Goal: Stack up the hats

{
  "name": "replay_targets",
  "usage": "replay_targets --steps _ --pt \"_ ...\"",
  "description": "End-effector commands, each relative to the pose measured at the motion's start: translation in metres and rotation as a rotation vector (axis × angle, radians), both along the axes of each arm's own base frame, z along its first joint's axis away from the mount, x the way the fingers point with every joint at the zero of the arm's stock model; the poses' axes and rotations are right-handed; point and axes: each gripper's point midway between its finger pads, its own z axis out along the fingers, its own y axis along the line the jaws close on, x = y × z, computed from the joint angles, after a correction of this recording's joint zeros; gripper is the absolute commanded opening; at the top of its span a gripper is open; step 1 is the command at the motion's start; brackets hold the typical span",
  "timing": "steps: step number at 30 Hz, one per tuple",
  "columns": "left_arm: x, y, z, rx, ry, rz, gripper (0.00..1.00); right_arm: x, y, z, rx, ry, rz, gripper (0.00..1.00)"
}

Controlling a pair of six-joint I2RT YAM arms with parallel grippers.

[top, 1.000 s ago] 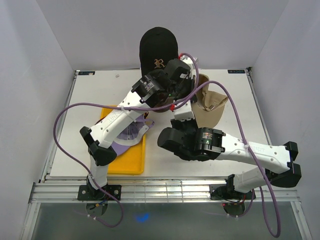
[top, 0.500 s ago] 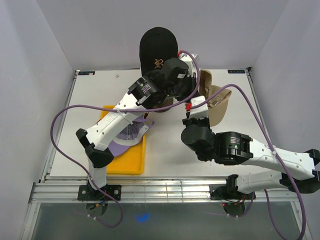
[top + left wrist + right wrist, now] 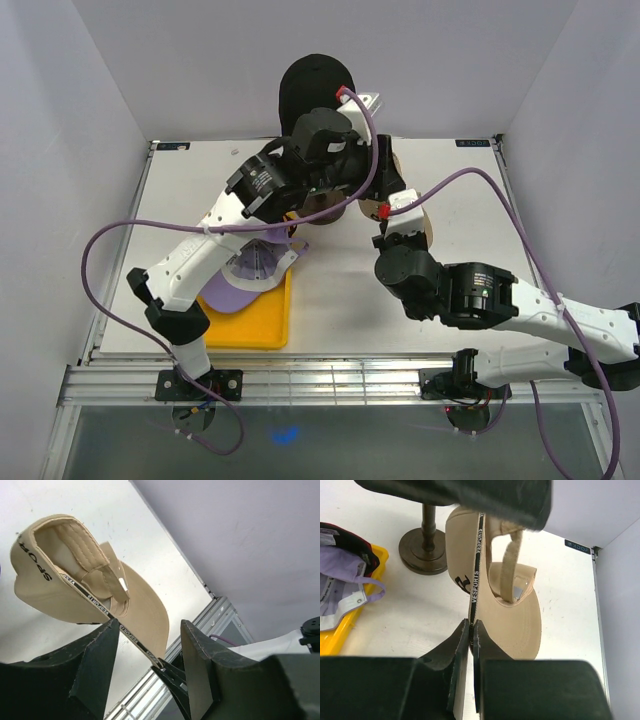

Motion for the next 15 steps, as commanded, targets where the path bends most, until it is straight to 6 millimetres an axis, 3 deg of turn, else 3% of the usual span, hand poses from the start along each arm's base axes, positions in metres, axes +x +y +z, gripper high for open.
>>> replay_targets --steps 1,5,8,9,10,15 --pt "-0.012 0.012 0.051 -0.121 -0.094 -0.020 0.64 -0.001 -0.007 0.017 0.068 -0.012 -0.007 0.08" --pt "-0.012 0.016 0.071 -0.177 -0.134 -0.007 0.65 -0.004 -0.013 0.021 0.112 0.009 -0.009 0.08" --pt "-0.006 0.027 0.090 -0.225 -0.175 0.061 0.65 -0.009 -0.017 0.026 0.184 0.031 0.011 0.08" --pt "-0.001 0.031 0.088 -0.223 -0.181 0.098 0.65 -0.010 -0.018 0.026 0.199 0.036 0.013 0.08" --pt "-0.002 0.039 0.103 -0.266 -0.209 0.119 0.65 -0.011 -0.020 0.028 0.226 0.042 0.014 0.08" --pt "-0.001 0.064 0.129 -0.348 -0.257 0.213 0.65 -0.019 -0.032 0.043 0.373 0.077 0.032 0.08"
